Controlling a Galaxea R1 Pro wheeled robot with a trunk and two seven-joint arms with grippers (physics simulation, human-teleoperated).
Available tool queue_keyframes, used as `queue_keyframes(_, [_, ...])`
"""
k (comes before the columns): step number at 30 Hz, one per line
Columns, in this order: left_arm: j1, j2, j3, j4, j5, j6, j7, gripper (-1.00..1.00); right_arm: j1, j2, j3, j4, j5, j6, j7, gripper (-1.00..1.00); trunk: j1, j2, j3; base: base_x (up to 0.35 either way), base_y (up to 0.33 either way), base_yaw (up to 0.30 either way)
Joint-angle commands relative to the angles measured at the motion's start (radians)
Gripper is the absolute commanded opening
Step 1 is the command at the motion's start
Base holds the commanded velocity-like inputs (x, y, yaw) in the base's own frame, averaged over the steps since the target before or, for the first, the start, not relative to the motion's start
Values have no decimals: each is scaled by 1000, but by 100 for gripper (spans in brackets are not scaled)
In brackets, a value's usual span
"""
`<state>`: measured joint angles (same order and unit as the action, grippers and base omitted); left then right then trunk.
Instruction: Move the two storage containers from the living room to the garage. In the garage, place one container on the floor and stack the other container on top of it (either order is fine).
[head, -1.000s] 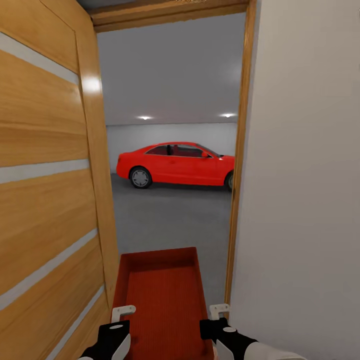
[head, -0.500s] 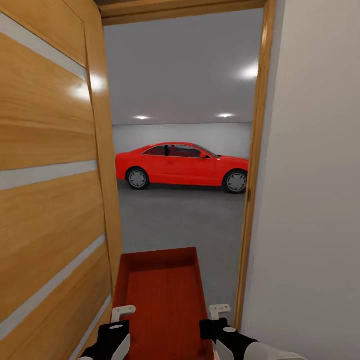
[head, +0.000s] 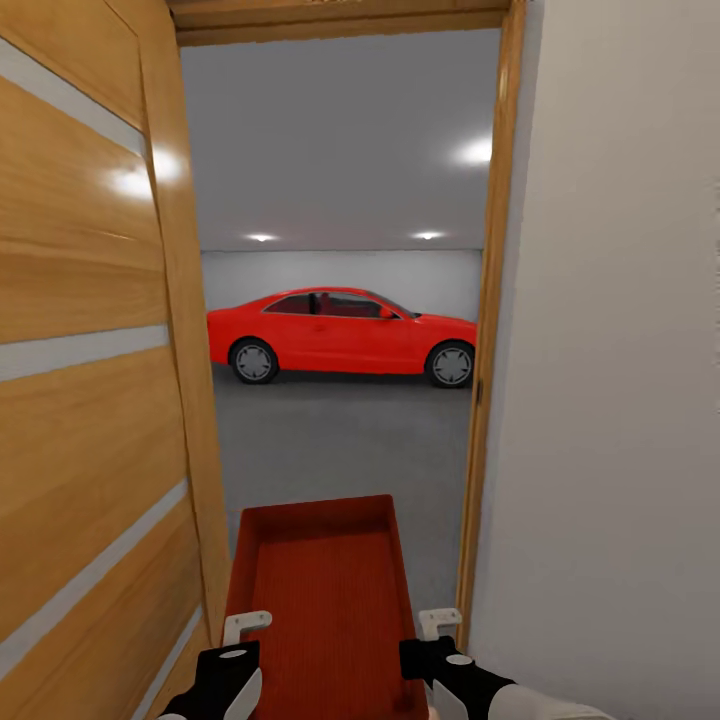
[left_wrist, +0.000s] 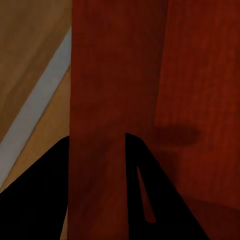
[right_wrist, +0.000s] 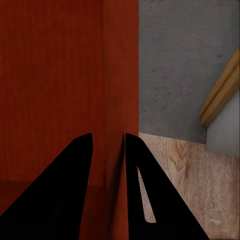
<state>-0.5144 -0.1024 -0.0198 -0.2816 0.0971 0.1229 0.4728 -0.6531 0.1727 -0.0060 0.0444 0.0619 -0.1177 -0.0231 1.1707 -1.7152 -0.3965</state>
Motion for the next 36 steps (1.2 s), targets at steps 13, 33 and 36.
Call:
queue_keyframes(13, [1,0,-5,1,40,4,-22,-100,-2,2,-42,-61,21,-7,26,-100,0,-1,-1,55,213,-16])
queue_keyframes(33, [1,0,-5,0,39,3,-21,-100,-3,2,-42,-61,21,-7,26,-100,0,-1,1,1,15,-26])
queue_keyframes(36, [1,0,-5,0,39,3,-21,-100,-2,1,-42,-61,21,-7,26,-100,0,-1,4,0,0,-224])
